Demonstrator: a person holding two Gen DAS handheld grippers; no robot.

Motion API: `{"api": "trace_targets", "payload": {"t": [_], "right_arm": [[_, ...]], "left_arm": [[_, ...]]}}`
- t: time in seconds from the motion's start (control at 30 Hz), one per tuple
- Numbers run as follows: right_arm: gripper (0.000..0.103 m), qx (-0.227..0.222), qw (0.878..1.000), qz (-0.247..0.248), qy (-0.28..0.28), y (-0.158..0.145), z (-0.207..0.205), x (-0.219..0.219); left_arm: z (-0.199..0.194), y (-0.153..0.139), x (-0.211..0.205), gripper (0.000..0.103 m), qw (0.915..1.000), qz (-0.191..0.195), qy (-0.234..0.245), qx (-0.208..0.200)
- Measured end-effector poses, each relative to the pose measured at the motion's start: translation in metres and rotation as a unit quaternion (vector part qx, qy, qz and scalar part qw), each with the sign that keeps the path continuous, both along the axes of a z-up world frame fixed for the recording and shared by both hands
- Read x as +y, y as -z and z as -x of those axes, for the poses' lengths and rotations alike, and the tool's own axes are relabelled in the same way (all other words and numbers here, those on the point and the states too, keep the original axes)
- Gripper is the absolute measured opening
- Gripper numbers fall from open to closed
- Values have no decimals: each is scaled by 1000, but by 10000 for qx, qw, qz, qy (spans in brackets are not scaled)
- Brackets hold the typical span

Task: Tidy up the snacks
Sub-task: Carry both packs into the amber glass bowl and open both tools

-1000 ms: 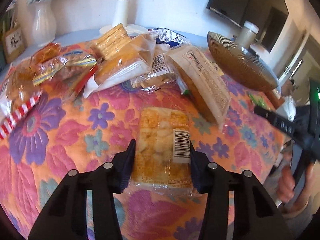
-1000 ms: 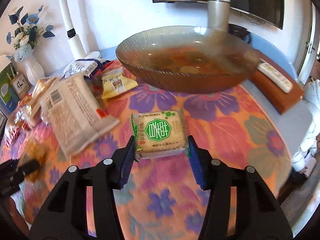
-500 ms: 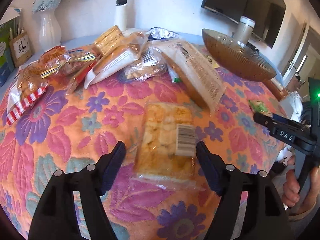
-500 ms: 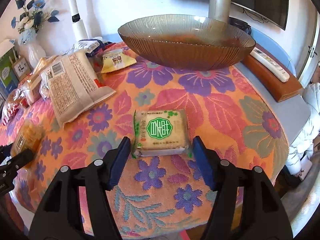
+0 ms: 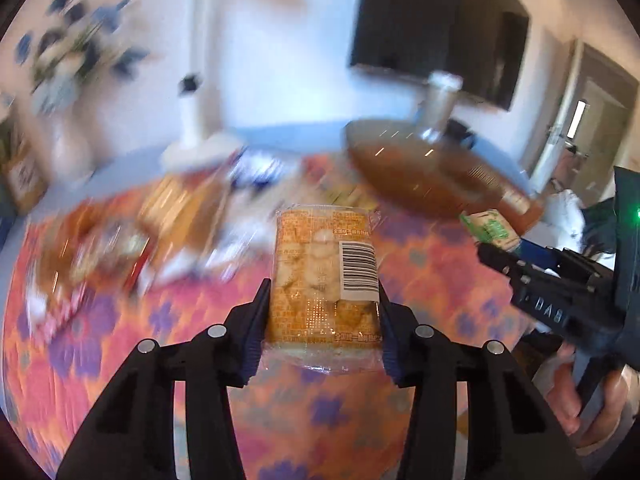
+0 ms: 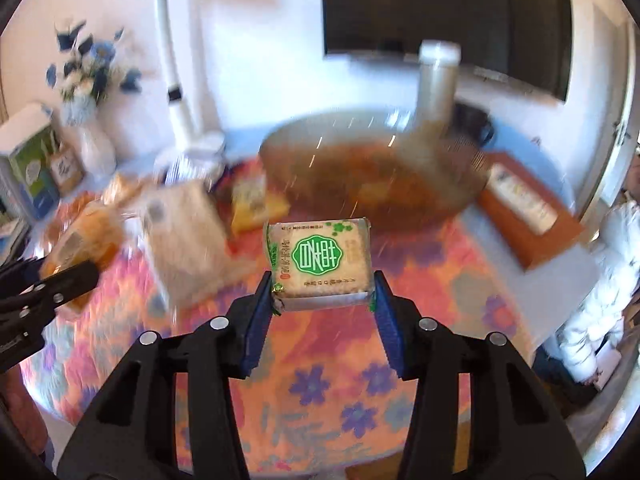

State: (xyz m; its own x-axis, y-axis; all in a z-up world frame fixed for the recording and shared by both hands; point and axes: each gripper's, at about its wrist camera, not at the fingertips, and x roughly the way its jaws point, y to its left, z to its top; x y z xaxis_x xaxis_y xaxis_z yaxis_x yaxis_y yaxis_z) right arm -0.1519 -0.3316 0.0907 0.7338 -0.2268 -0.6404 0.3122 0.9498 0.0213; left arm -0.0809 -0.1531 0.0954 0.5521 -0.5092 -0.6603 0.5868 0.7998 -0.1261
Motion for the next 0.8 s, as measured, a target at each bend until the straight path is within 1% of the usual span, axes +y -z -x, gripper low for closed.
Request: {"api": "trace_targets", "payload": {"t": [0.07, 0.13, 0.23, 0.3, 0.37, 0.4, 0.43, 0.47, 0.5, 0.6, 0.67, 0.8], "right_arm": [[50, -164, 9997, -9, 171, -16, -6, -15], [50, -217, 9991, -44, 365, -24, -16, -35], [50, -105, 9979, -128, 633, -28, -34, -65], [50, -30, 9974, -134, 704, -27, -43, -77], [54, 13, 9970, -49, 775, -24, -56, -89], [61, 16, 9970, -1, 775, -24, -61, -92], [66, 39, 9969, 64, 777, -22, -66, -97], [66, 74, 9968, 103, 791, -20, -68, -99], [66, 112, 9967, 124, 794, -19, -69, -103], [64, 105, 9970, 41, 761, -17, -62, -106], [64, 100, 9973, -42, 722, -15, -56, -106], [64, 128, 9982, -242, 530, -12, -49, -91]], "left_arm": [[-14, -13, -24, 46, 9997, 74, 231, 19], [-35, -22, -57, 46, 9987, 135, 493, 91], [-62, -23, -101, 46, 9968, 131, 730, 299], [-80, -20, -127, 46, 9951, 189, 852, 459], [-95, -16, -150, 49, 9941, 217, 950, 466], [-100, -16, -156, 53, 9943, 245, 932, 461], [-104, -14, -160, 61, 9944, 325, 907, 437], [-110, -12, -166, 67, 9946, 370, 883, 407], [-115, -11, -169, 70, 9952, 359, 820, 404], [-118, -11, -158, 69, 9947, 444, 782, 506], [-111, -15, -141, 69, 9960, 438, 688, 358], [-97, -22, -108, 70, 9968, 504, 571, 224]]}}
